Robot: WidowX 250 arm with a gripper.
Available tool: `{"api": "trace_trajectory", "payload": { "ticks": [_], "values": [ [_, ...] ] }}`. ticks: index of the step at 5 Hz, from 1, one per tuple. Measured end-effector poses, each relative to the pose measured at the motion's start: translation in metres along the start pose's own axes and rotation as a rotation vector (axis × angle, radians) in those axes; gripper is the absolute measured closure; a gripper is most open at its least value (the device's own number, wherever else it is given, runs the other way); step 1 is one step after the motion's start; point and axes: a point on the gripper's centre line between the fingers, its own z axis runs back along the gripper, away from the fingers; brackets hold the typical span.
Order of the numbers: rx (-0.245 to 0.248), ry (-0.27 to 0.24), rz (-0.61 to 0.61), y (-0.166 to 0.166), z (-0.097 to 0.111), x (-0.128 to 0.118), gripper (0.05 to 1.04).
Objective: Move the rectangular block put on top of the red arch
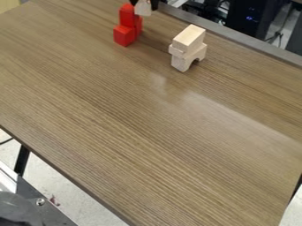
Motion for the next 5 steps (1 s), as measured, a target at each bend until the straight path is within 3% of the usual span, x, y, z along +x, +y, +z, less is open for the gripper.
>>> {"api": "trace_trajectory", "payload": {
  "ticks": [2,3,4,5],
  "values": [
    [-0.022,-0.018,-0.004,0.007,0.009,-0.002,0.551],
    [-0.019,-0.008,-0.014,0.011,0.006,-0.008,0.551],
    [-0.013,-0.042,-0.016,0.015,0.019,-0.002,0.551],
    [-0.005,-0.042,-0.015,0.02,0.019,-0.002,0.551]
  ]
}}
